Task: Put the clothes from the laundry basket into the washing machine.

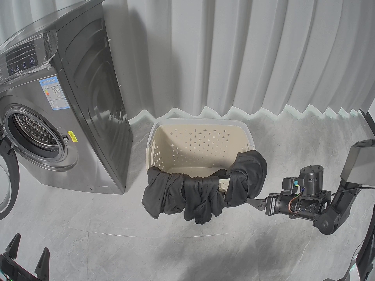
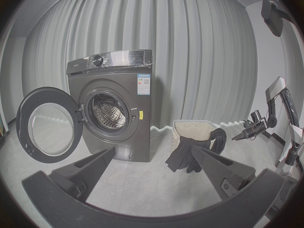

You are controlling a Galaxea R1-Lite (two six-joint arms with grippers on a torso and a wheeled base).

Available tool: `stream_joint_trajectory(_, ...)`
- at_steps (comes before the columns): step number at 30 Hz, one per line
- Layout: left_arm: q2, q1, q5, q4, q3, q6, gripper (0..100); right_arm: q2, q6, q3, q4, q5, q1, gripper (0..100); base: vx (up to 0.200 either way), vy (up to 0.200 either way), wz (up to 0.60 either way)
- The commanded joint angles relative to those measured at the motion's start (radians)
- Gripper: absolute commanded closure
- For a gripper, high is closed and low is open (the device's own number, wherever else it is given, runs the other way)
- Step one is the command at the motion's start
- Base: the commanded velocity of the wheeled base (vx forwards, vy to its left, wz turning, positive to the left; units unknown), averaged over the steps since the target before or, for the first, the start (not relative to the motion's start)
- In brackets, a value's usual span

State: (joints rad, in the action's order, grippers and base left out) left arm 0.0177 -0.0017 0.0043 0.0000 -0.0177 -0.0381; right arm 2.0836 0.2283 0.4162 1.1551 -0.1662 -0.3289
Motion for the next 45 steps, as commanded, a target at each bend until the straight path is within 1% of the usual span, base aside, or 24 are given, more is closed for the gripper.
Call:
stream_joint_trajectory(1, -0.016, 0.000, 0.000, 0.000, 0.018, 0.000, 0, 0.052, 0.000, 0.004, 0.014, 0.002, -0.001, 0, 0.000, 0.000, 0.00)
stream_joint_trajectory(7, -0.016, 0.002, 0.000, 0.000, 0.018, -0.002, 0, 0.056, 0.002, 0.001, 0.015, 0.002, -0.002, 0, 0.000, 0.000, 0.00)
stream_joint_trajectory(10, -0.016, 0.000, 0.000, 0.000, 0.018, 0.000, 0, 0.056, 0.000, -0.004, 0.015, 0.001, -0.002, 0, 0.200, 0.000, 0.00)
stream_joint_trajectory(16, -0.016, 0.000, 0.000, 0.000, 0.018, 0.000, 0, 0.059, -0.003, -0.005, 0.025, 0.002, -0.004, 0, 0.000, 0.000, 0.00)
stream_joint_trajectory(19, -0.016, 0.000, 0.000, 0.000, 0.018, -0.002, 0, 0.069, -0.003, -0.005, 0.026, 0.011, -0.002, 0, 0.000, 0.000, 0.00)
stream_joint_trajectory(20, -0.016, 0.000, 0.000, 0.000, 0.018, 0.000, 0, 0.082, -0.004, 0.001, 0.028, 0.020, -0.001, 0, 0.000, 0.000, 0.00)
stream_joint_trajectory(28, -0.016, 0.000, 0.000, 0.000, 0.018, 0.000, 0, 0.112, -0.007, 0.023, 0.028, 0.024, -0.002, 0, 0.000, 0.000, 0.00)
stream_joint_trajectory(30, -0.016, 0.000, 0.000, 0.000, 0.018, 0.000, 0, 0.141, -0.009, 0.050, 0.031, 0.043, -0.002, 0, 0.000, 0.000, 0.00)
stream_joint_trajectory(33, -0.016, 0.000, 0.000, 0.000, 0.018, 0.000, 0, 0.174, -0.020, 0.061, 0.071, 0.051, -0.004, 0, 0.000, 0.000, 0.00)
stream_joint_trajectory(36, -0.016, 0.000, 0.000, 0.000, 0.018, 0.000, 0, 0.239, -0.038, 0.073, 0.146, 0.054, -0.004, 0, 0.000, 0.000, 0.00)
stream_joint_trajectory(38, -0.016, 0.000, 0.000, 0.000, 0.018, 0.000, 0, 0.270, -0.044, 0.081, 0.176, 0.066, -0.002, 0, 0.000, 0.000, 0.00)
stream_joint_trajectory(40, -0.016, 0.000, 0.000, 0.000, 0.018, 0.000, 0, 0.283, -0.046, 0.082, 0.196, 0.073, -0.002, 0, 0.000, 0.000, 0.00)
stream_joint_trajectory(45, -0.016, 0.000, 0.000, 0.000, 0.018, 0.000, 0, 0.283, -0.044, 0.099, 0.201, 0.073, -0.002, 0, 0.000, 0.000, 0.00)
